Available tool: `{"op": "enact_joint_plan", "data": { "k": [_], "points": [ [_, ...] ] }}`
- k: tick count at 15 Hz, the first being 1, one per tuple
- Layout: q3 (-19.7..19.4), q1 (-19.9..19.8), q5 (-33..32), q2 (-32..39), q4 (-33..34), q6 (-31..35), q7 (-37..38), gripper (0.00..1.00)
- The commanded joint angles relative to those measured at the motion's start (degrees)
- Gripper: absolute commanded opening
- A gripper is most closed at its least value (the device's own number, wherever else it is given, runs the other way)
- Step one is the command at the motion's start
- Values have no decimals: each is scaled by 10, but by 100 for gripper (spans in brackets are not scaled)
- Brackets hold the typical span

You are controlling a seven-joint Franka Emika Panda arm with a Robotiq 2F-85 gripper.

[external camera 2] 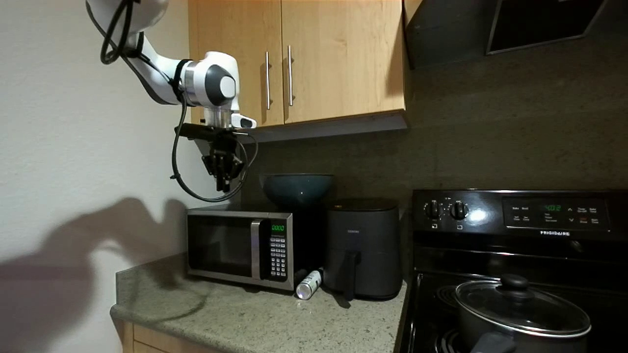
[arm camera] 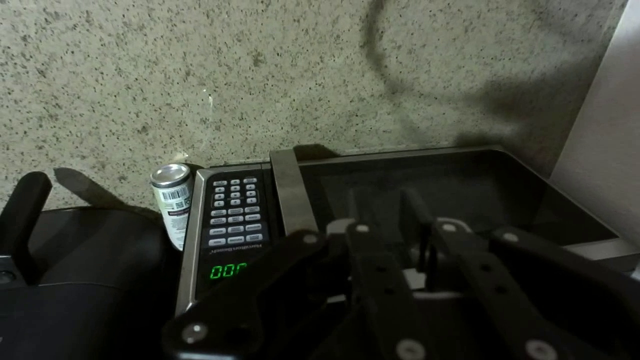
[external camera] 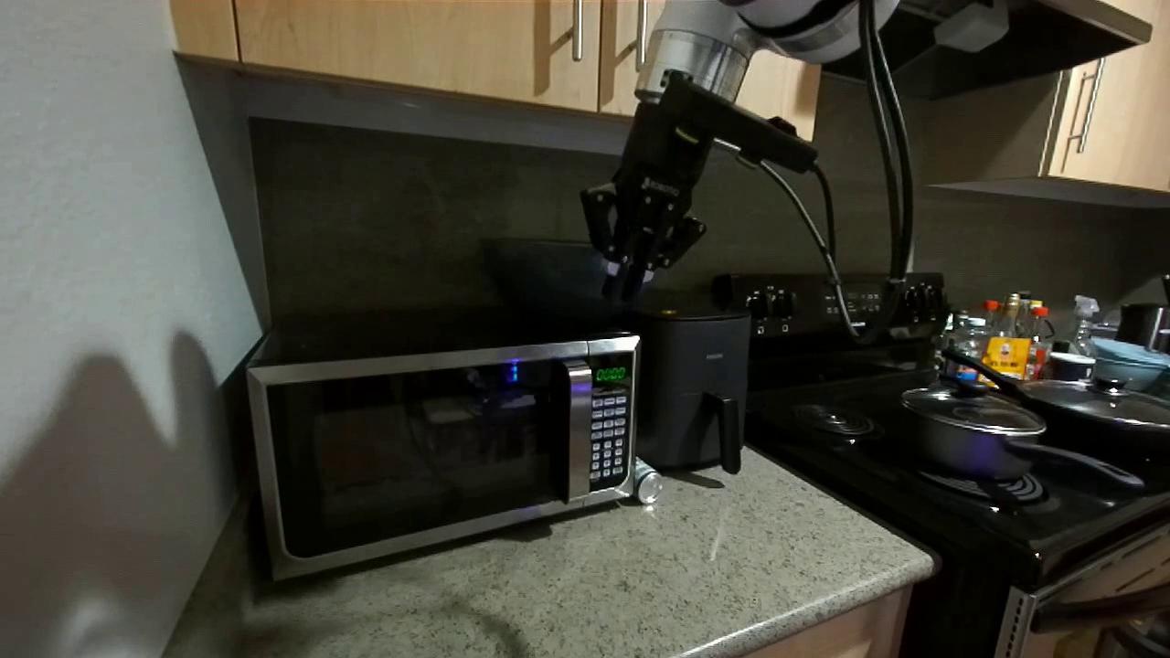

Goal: Open the microwave door, place the blue bowl inside the microwave

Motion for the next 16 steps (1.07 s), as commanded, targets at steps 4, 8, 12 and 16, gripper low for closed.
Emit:
{"op": "enact_joint_plan", "data": {
  "k": [4,8,12,16],
  "points": [
    [-17,8,11,89,37,-94,23,72],
    [-26,9,24,137,69,-129,20,98],
    [-32,12,13,137,57,-107,8,97],
    [-33,15,21,147,54,-57,3,100]
  ]
}}
